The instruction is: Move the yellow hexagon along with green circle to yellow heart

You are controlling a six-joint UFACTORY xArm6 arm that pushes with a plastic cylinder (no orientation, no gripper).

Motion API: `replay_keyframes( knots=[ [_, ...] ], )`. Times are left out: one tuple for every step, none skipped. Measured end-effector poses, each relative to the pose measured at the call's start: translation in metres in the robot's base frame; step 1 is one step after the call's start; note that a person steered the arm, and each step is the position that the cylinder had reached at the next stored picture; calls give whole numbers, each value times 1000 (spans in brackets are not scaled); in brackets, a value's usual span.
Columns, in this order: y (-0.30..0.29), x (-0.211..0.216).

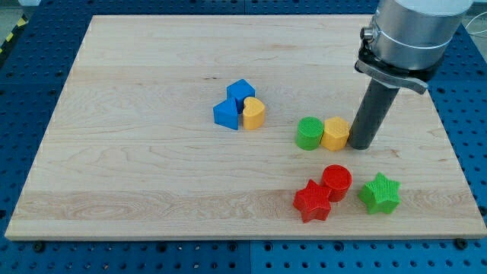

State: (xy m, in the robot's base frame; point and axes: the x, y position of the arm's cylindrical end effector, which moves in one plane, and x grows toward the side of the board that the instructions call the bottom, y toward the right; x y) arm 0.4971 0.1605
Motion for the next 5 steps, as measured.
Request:
replay_keyframes(
  knots=[
    [-13, 0],
    [-25, 4],
    [-34, 3],
    [-49, -17],
    [-62, -43]
  ],
)
